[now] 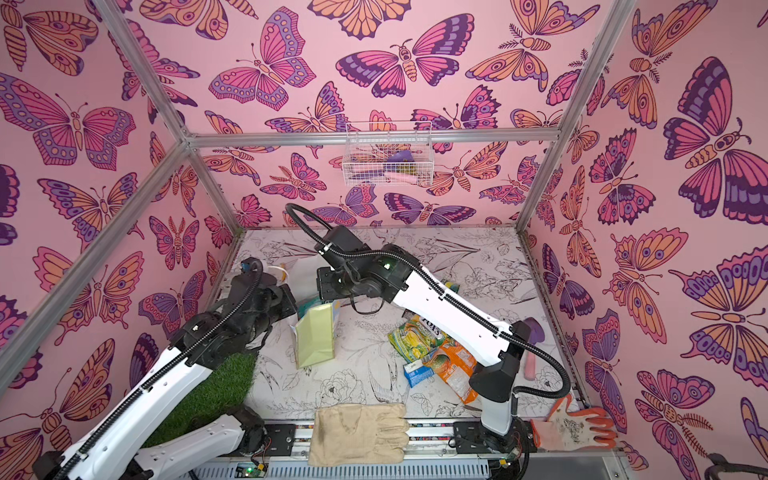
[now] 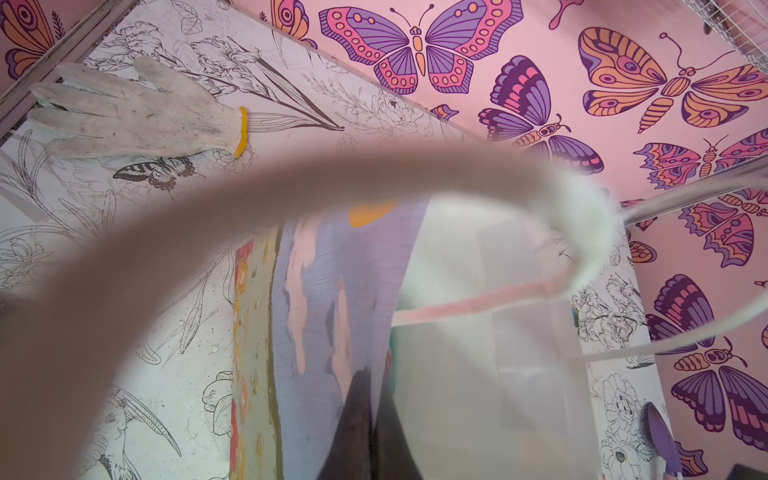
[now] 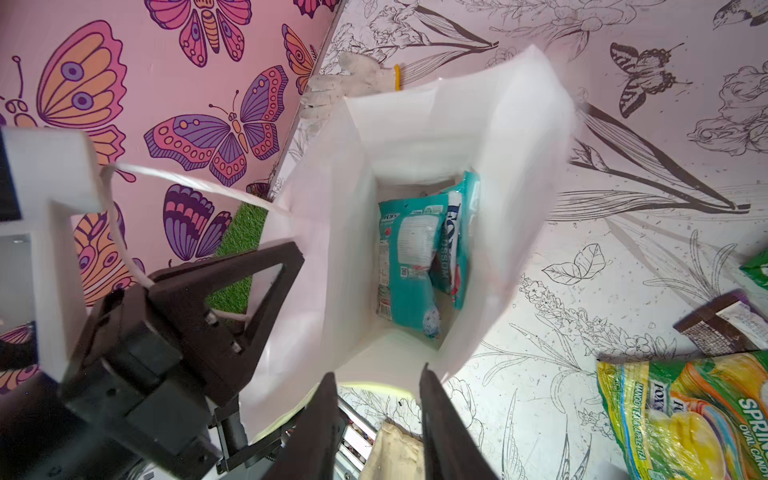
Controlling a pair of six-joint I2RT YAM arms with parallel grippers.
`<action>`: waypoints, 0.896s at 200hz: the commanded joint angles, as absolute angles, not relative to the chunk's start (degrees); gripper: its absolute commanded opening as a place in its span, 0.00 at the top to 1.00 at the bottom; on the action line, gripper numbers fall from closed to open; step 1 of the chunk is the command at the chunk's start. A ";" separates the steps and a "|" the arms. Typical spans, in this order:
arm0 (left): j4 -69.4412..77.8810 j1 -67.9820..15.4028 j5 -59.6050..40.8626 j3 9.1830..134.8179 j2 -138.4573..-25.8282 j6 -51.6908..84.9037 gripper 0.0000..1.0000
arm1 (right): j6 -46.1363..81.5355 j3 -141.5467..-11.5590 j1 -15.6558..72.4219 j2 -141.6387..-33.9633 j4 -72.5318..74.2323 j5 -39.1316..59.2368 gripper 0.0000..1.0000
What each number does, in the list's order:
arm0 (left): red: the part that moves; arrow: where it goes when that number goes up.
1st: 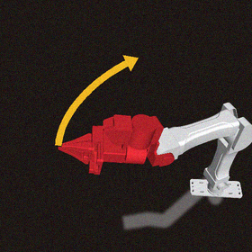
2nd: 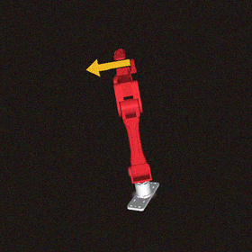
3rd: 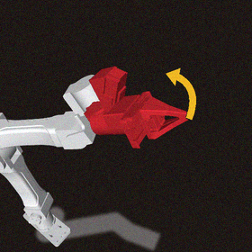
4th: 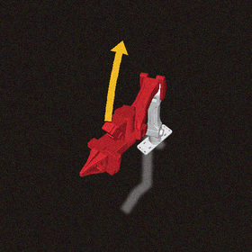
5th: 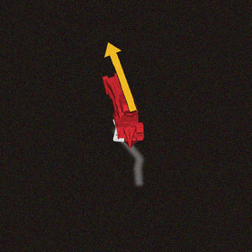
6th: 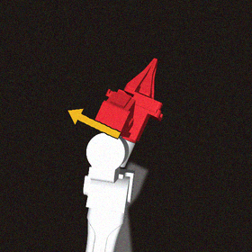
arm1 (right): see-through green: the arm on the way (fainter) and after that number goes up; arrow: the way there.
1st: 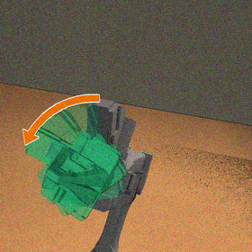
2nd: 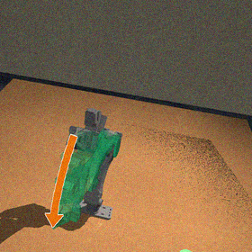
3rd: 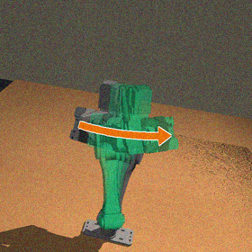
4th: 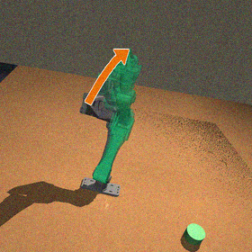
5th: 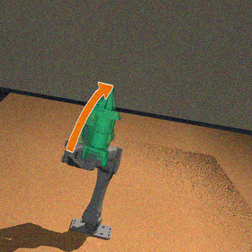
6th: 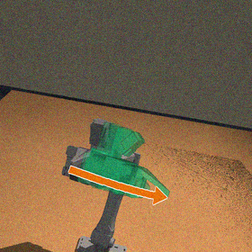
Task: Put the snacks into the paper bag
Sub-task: 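Lower the teal packet into the white bag and open the right gripper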
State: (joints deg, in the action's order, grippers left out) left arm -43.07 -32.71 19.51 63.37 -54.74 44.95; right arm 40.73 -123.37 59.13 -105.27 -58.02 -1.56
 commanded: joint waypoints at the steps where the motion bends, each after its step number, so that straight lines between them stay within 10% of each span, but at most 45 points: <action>1: -41.53 -33.05 20.83 62.75 -53.72 45.26 1.00 | 40.92 -124.81 59.58 -104.71 -57.92 -0.95 0.65; 179: -41.53 -33.01 20.43 63.46 -53.70 45.00 1.00 | 35.87 -119.84 52.54 -100.29 -56.86 -3.15 0.38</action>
